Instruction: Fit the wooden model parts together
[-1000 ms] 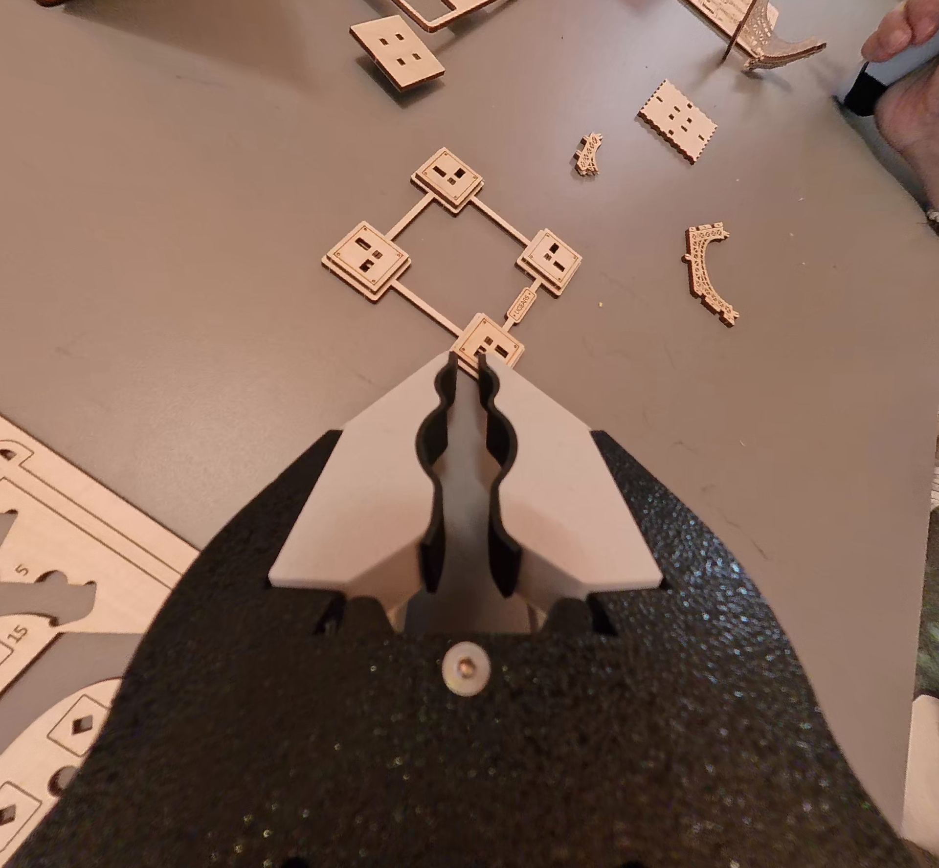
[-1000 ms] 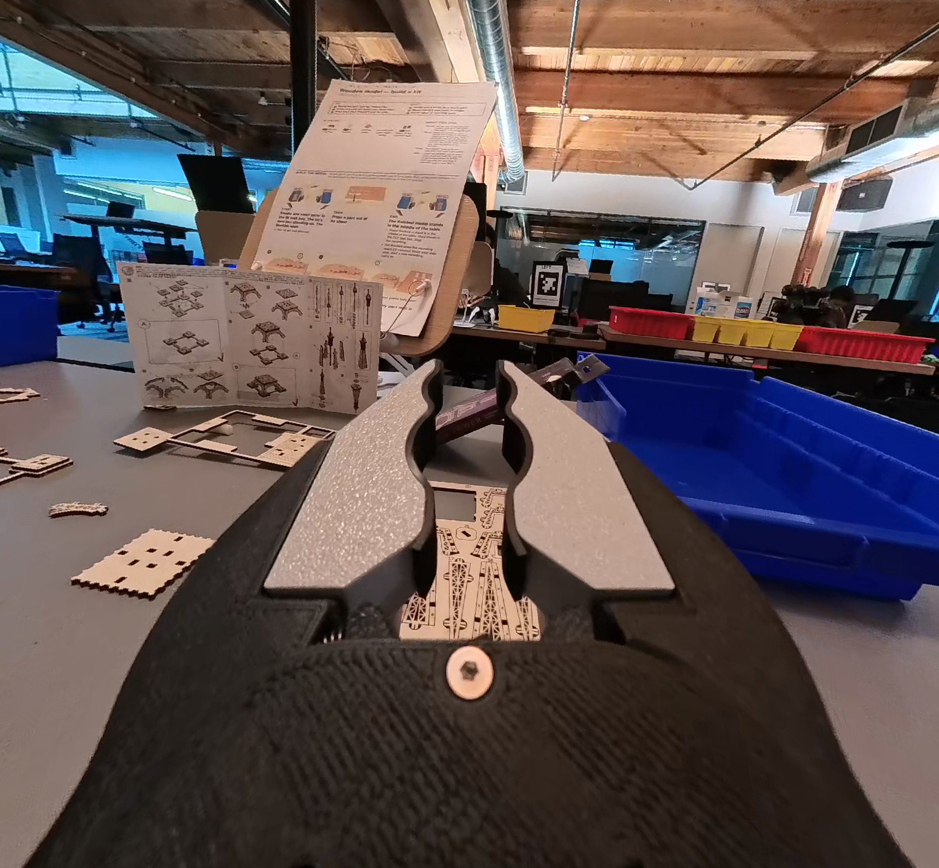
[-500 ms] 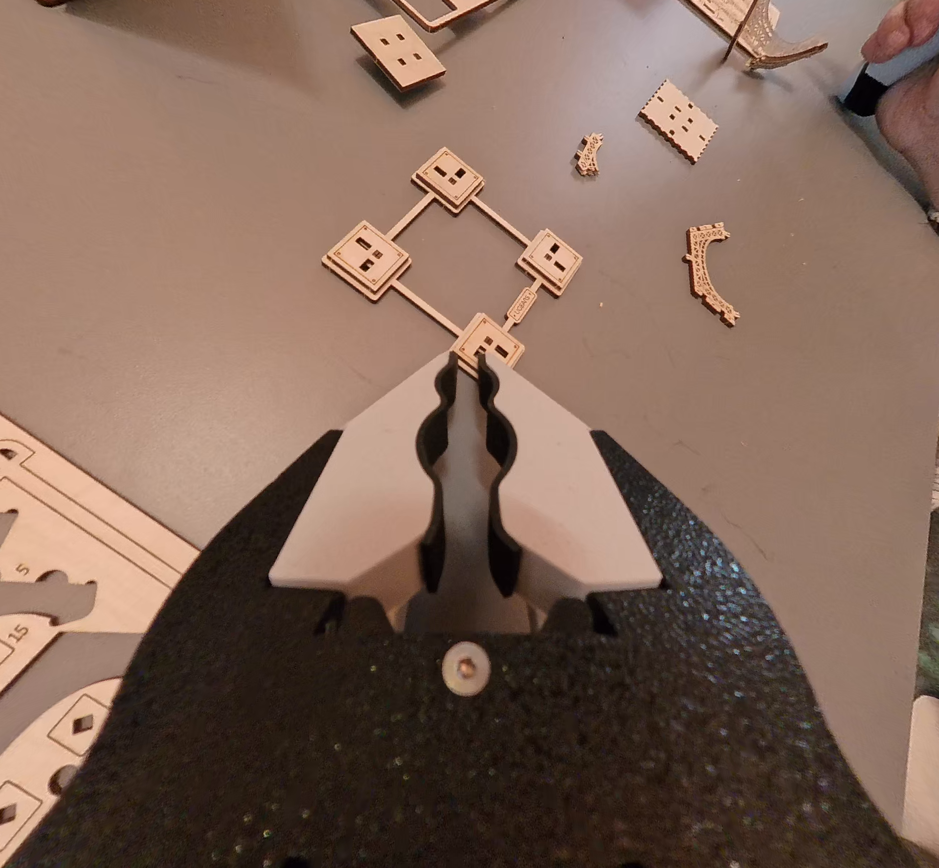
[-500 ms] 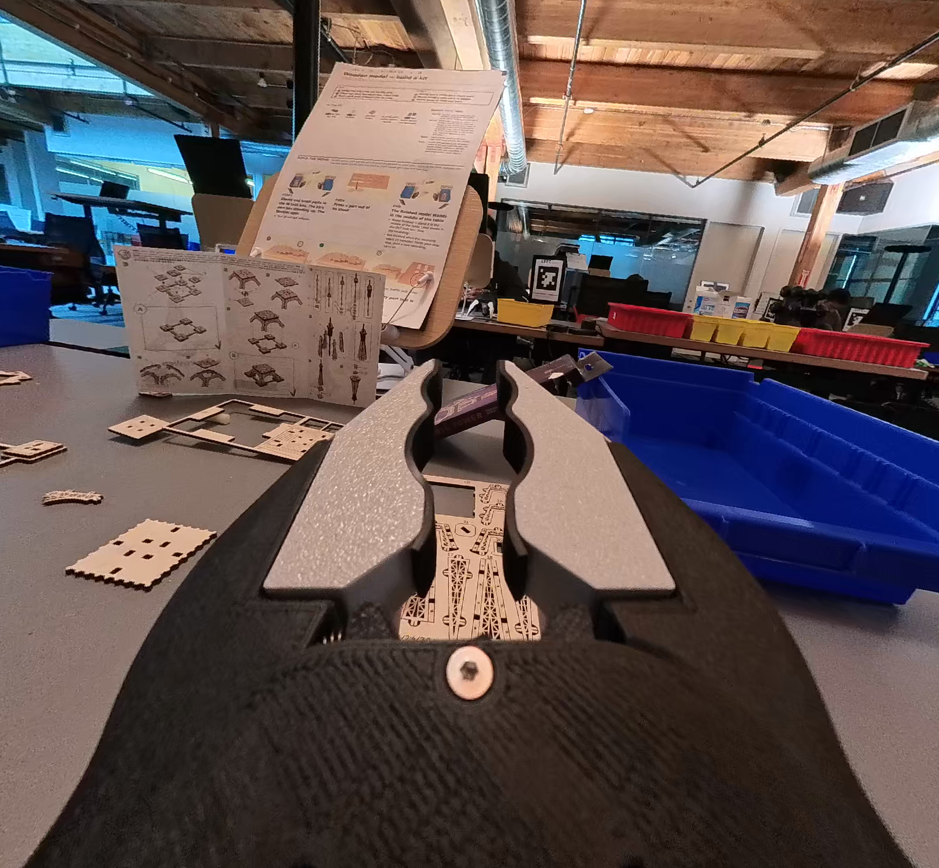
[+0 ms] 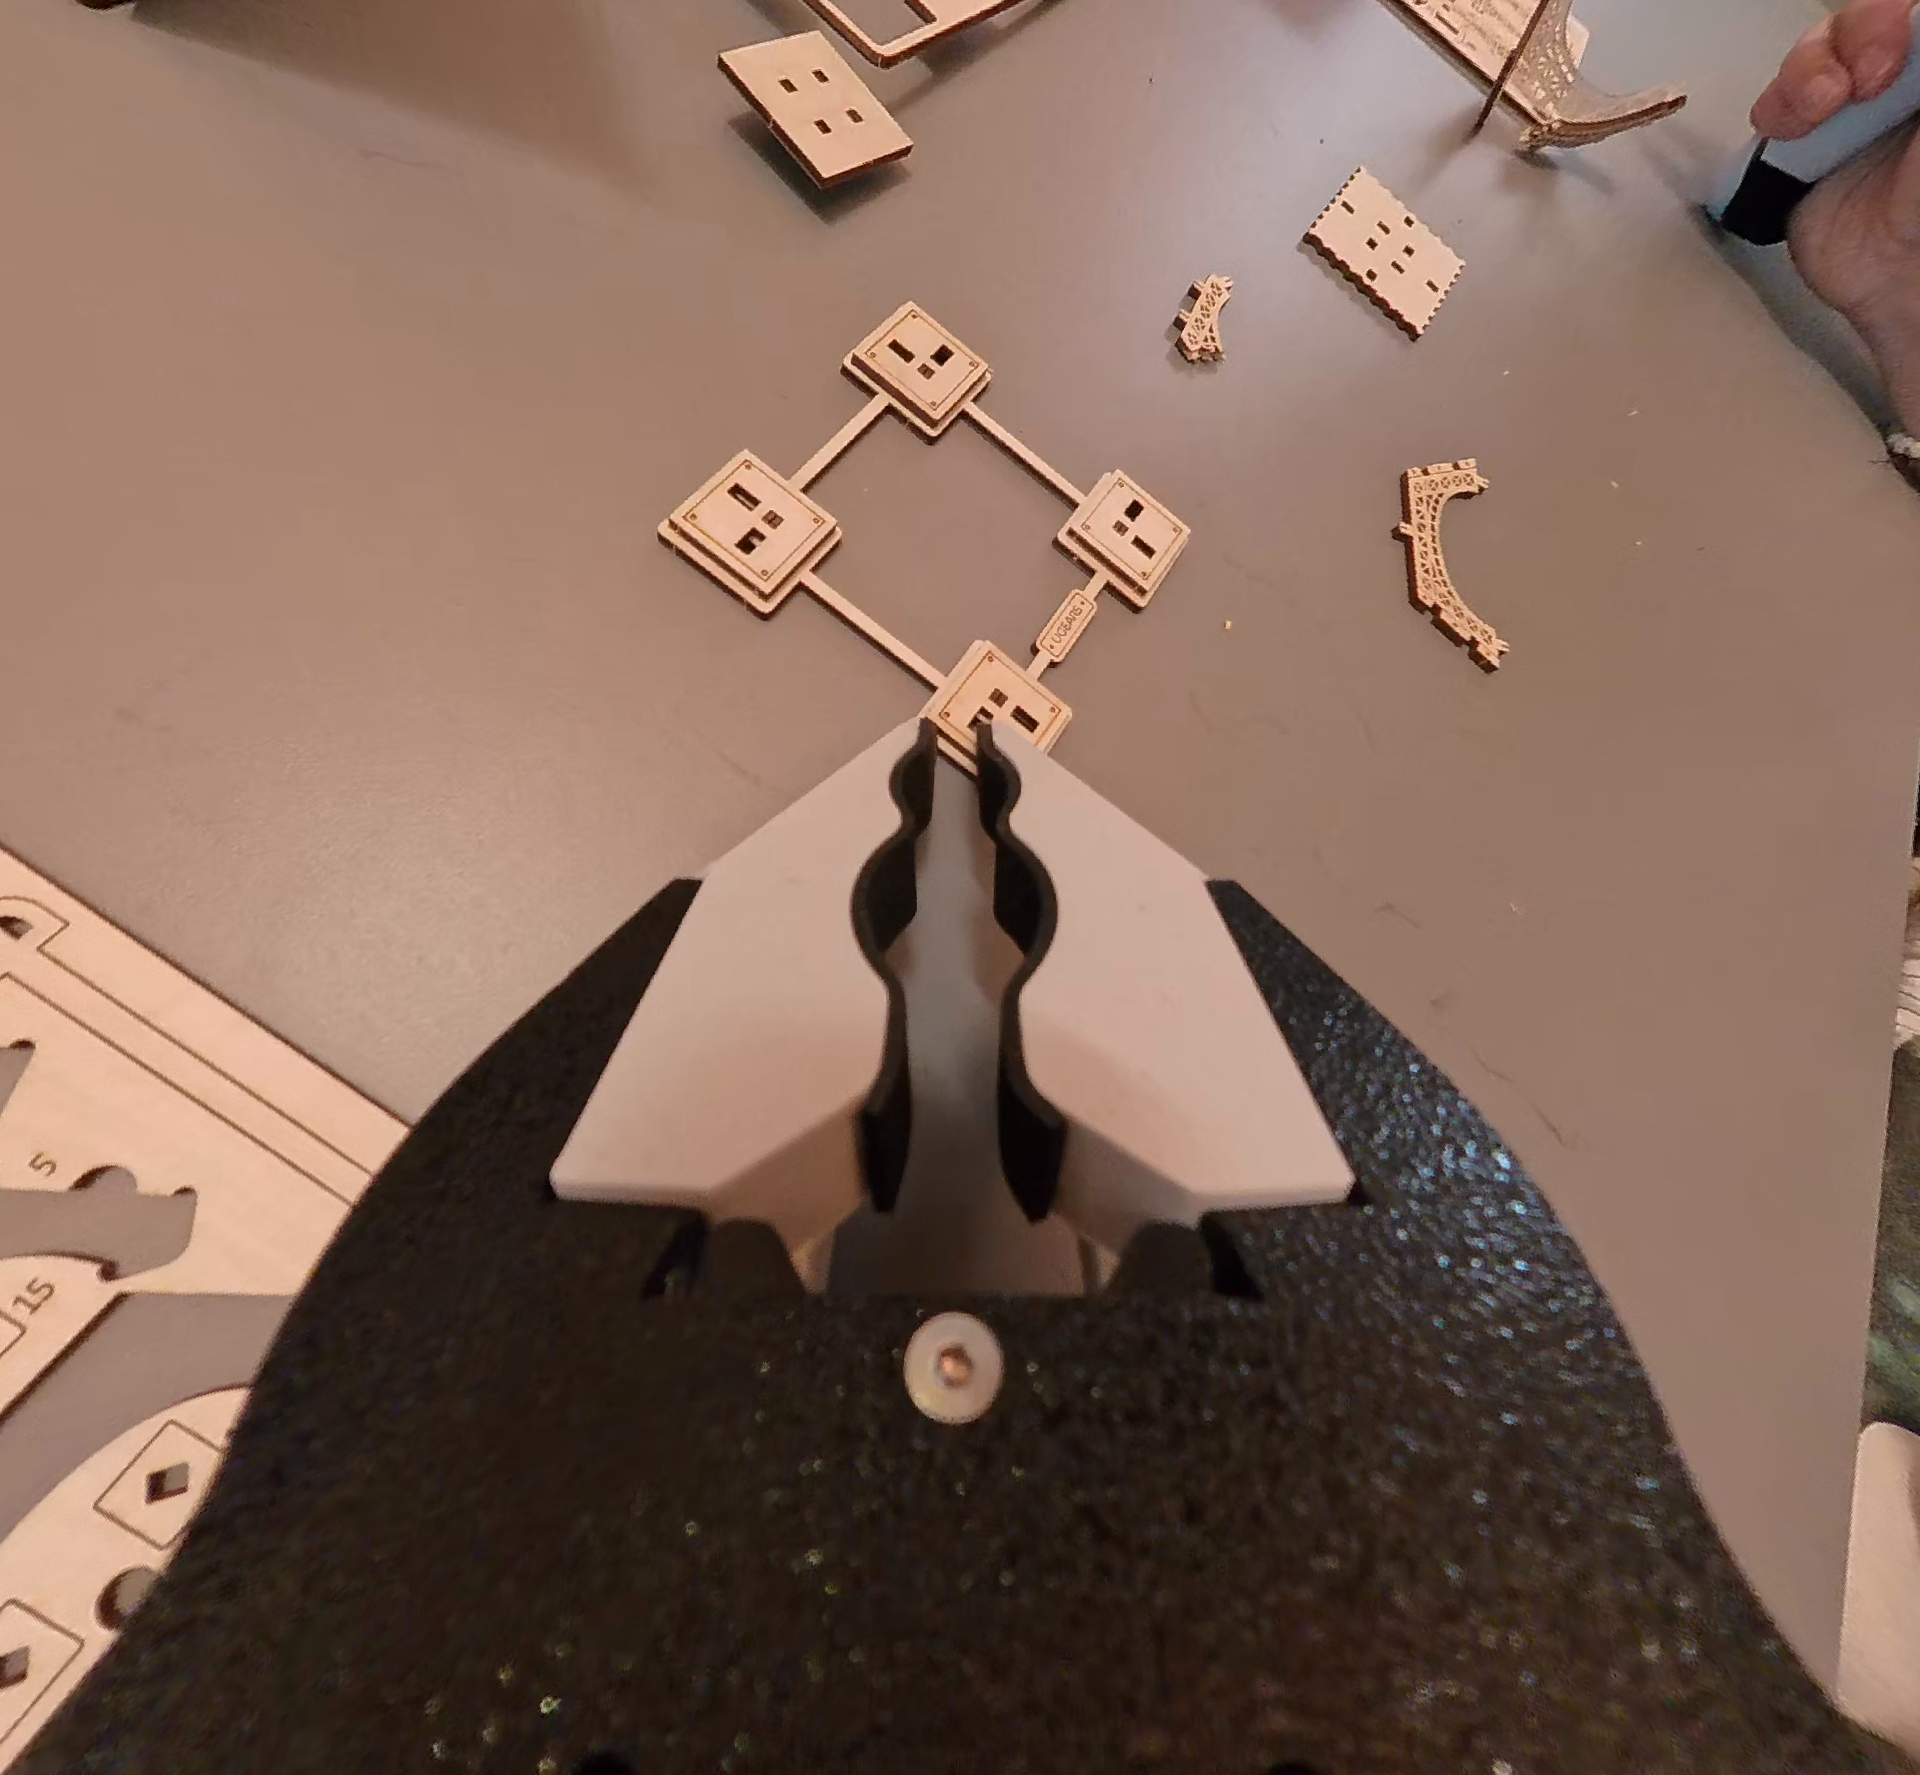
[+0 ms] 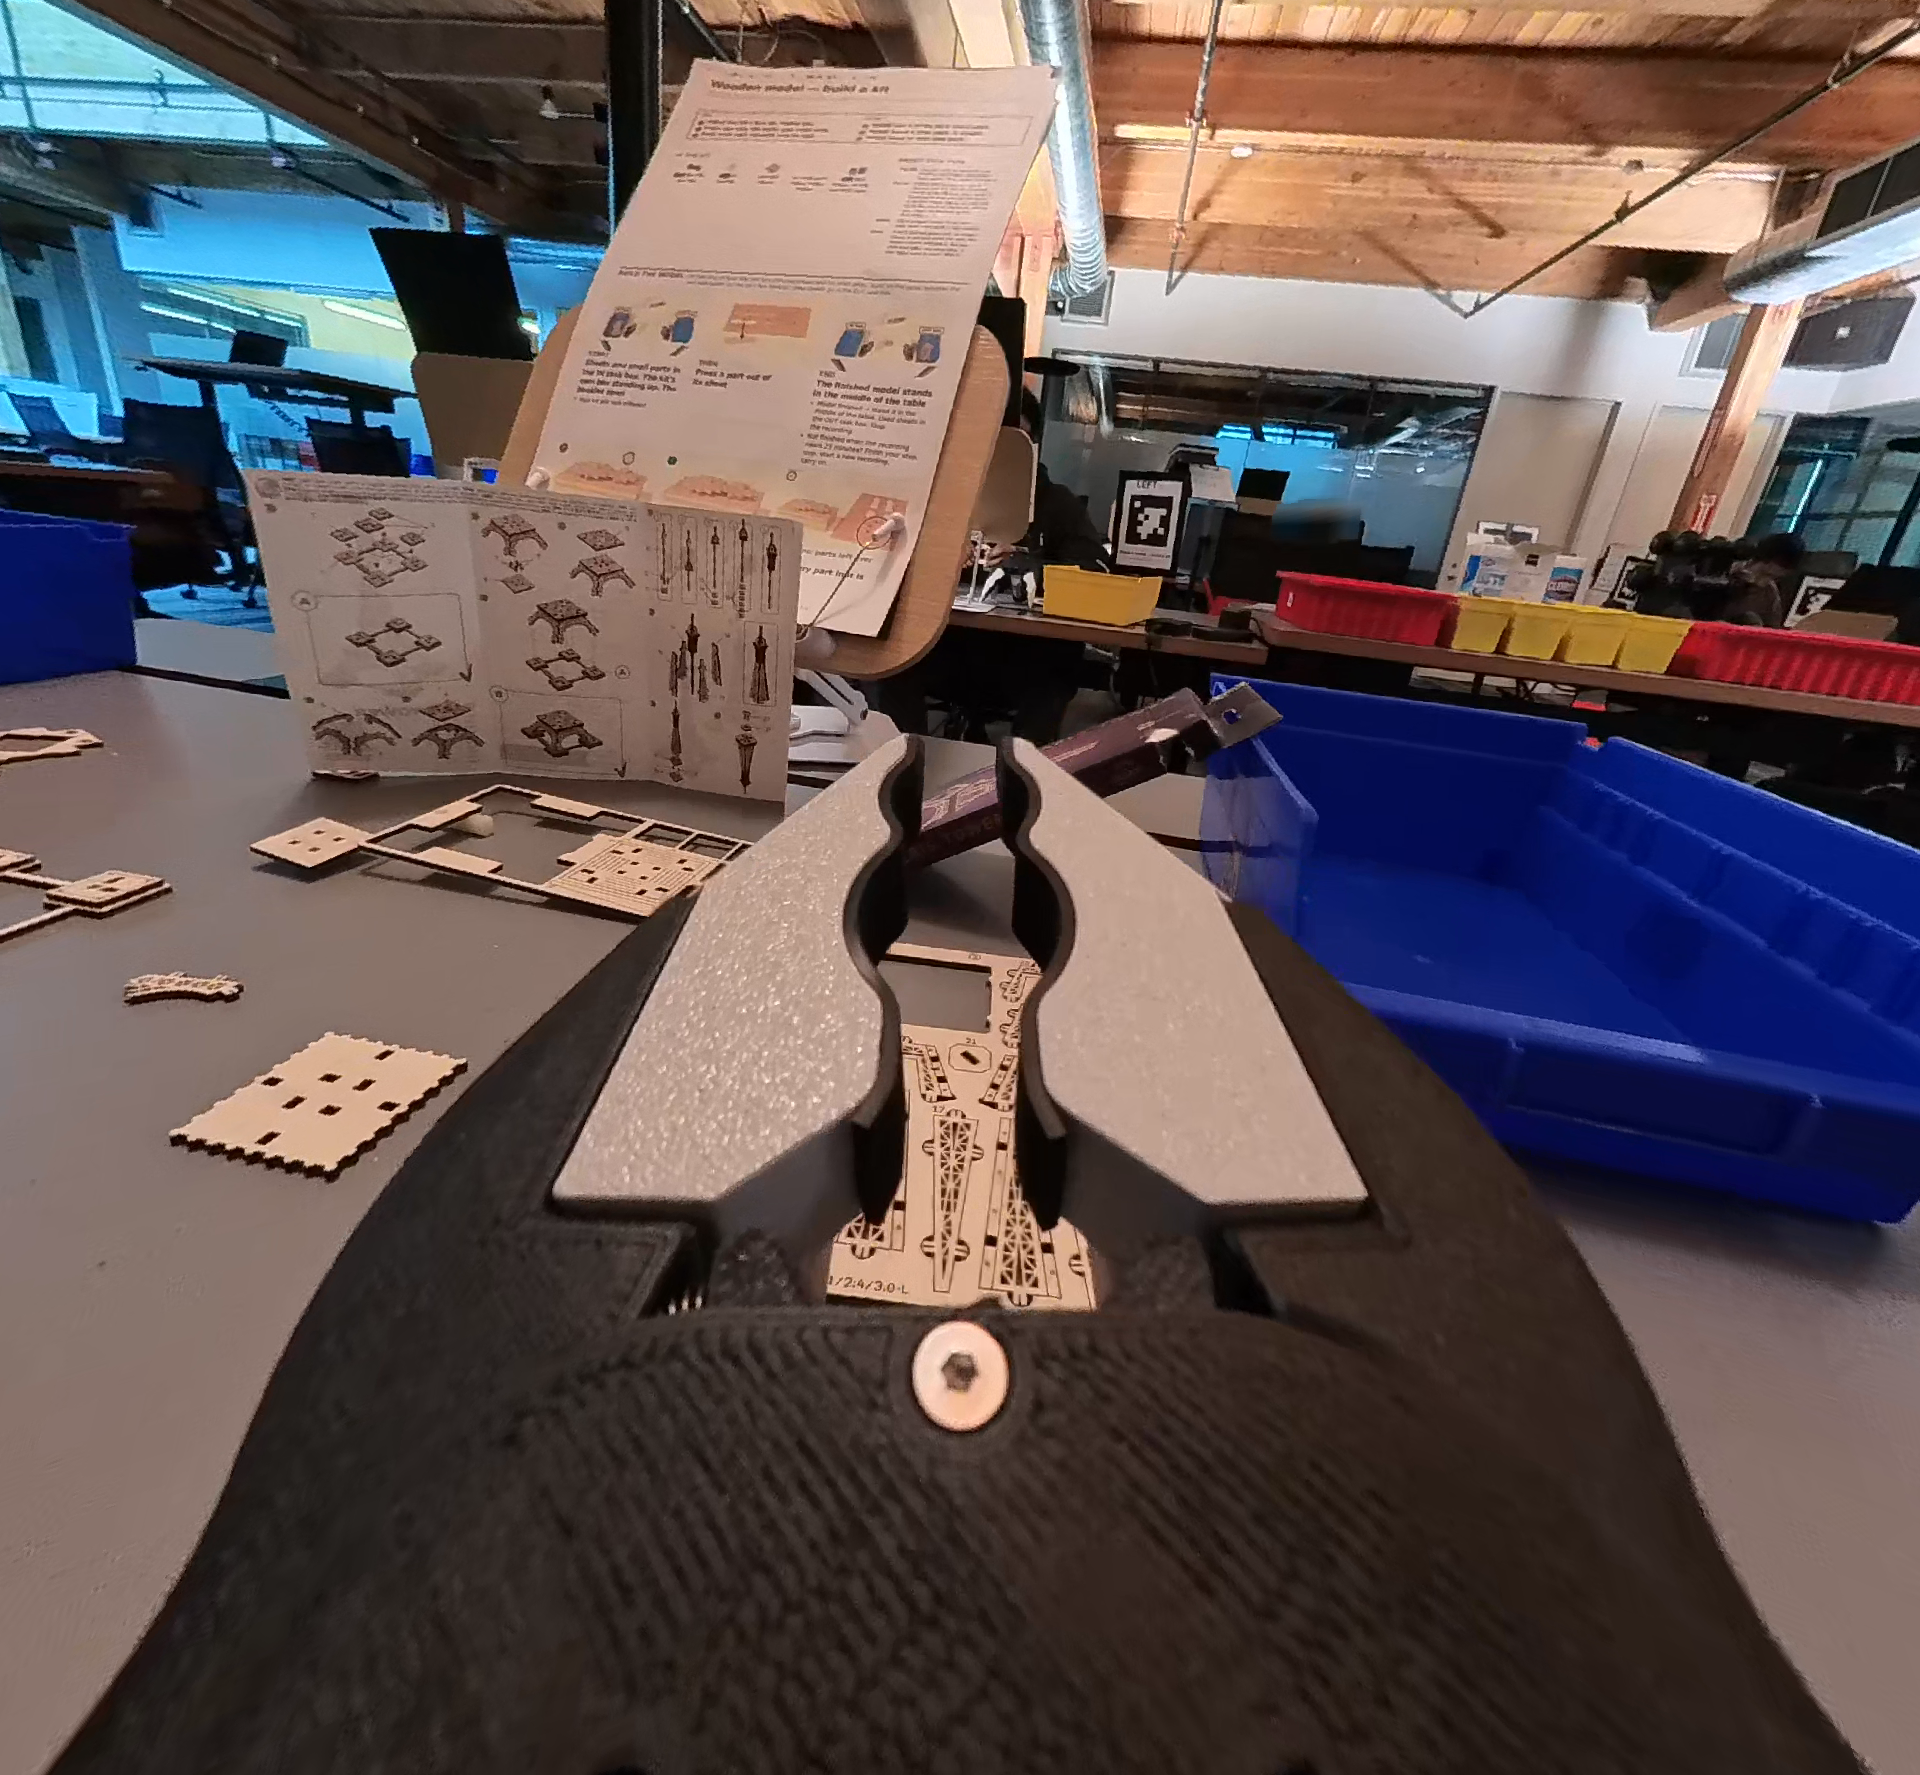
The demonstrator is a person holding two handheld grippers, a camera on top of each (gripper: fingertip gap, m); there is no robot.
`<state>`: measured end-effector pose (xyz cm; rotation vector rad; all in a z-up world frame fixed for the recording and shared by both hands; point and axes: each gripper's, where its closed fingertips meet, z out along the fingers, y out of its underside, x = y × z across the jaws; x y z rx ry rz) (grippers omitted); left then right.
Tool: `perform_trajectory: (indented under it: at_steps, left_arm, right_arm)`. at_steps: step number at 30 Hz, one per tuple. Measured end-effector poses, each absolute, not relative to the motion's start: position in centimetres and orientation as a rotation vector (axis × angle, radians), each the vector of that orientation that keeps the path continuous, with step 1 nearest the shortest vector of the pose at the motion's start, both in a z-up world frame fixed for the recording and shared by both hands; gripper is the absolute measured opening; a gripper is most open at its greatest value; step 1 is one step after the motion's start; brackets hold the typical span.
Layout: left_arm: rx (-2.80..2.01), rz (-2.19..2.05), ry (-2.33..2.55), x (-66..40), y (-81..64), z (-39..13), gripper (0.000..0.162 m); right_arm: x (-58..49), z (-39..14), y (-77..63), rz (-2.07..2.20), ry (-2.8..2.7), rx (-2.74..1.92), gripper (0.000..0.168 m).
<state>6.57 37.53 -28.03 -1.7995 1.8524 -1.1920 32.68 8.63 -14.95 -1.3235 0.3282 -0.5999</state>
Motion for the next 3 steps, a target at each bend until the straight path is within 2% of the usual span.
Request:
perform_trajectory:
  at_steps: [3]
  left_arm:
    - [-1.8, -1.192, 1.852, 6.57, 37.53, -28.03, 0.005]
  right_arm:
    - [32.26, -15.1, 9.11, -0.635, 0.292, -1.346, 0.011]
